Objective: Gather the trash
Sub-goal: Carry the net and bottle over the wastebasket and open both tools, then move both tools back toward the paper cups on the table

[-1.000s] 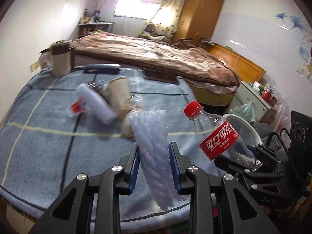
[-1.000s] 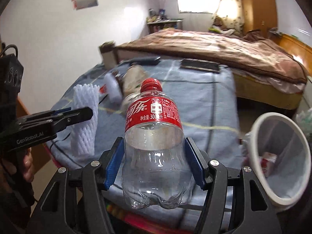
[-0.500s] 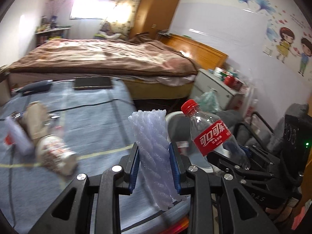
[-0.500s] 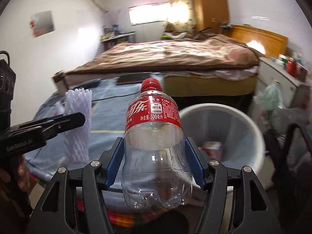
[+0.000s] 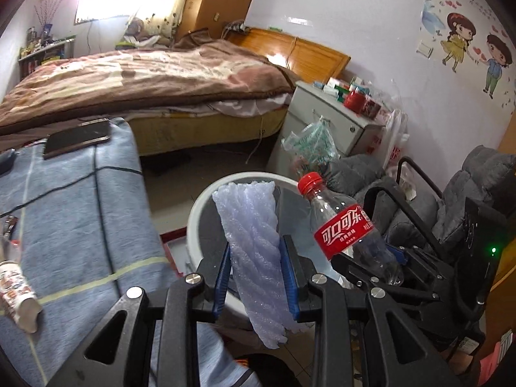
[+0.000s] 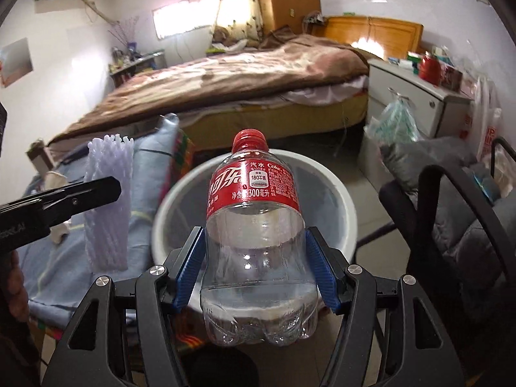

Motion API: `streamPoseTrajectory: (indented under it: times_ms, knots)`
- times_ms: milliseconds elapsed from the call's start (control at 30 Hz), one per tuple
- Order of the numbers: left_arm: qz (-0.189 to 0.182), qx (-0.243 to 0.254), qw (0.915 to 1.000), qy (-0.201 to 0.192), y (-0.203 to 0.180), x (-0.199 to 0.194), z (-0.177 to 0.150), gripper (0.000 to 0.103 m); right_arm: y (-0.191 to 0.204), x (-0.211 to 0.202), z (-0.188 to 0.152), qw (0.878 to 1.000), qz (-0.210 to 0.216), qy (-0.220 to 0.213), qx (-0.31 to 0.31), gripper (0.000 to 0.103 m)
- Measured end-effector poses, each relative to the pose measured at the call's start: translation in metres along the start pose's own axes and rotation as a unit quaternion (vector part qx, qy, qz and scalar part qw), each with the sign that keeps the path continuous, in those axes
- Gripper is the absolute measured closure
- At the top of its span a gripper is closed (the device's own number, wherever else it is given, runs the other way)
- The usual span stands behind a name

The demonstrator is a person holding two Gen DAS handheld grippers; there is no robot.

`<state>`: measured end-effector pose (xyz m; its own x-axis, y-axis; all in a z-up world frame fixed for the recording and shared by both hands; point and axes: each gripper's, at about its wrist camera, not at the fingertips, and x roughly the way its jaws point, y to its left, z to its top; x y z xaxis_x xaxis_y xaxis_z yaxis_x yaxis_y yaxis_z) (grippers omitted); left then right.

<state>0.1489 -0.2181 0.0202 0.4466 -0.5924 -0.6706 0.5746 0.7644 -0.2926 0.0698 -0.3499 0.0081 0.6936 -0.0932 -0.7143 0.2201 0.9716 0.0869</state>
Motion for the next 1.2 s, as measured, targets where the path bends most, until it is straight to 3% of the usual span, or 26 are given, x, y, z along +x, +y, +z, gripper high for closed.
streamPoseTrajectory:
  times_ms: [300,367,400,433,833,1200]
  knots:
    - [0.012,-0.01,0.9995,0.026,-0.007,0.033,0.002,0.071,-0.013,0.018,-0.002,1.0,-0.004,0.026,-0.008,0.039]
    - [0.007,-0.012,0.9993,0.034,-0.007,0.038,0.002,0.064,-0.015,0.019,-0.002,1.0,0.0,0.026,-0.003,0.039]
    - [0.006,-0.011,0.9993,0.036,-0.007,0.04,0.002,0.05,-0.017,0.02,-0.002,1.0,0.003,0.025,0.001,0.039]
    - [0.011,-0.011,0.9992,0.037,-0.007,0.042,0.001,0.043,-0.018,0.02,-0.002,1.0,0.004,0.026,0.006,0.038]
    - [0.017,-0.009,0.9997,0.016,-0.002,0.02,-0.001,0.042,-0.024,0.002,-0.002,0.999,0.009,0.0,0.042,0.038]
    - [0.045,-0.021,0.9985,-0.022,0.026,-0.025,-0.007,0.042,0.002,-0.016,0.001,0.999,-0.004,-0.029,0.019,0.038]
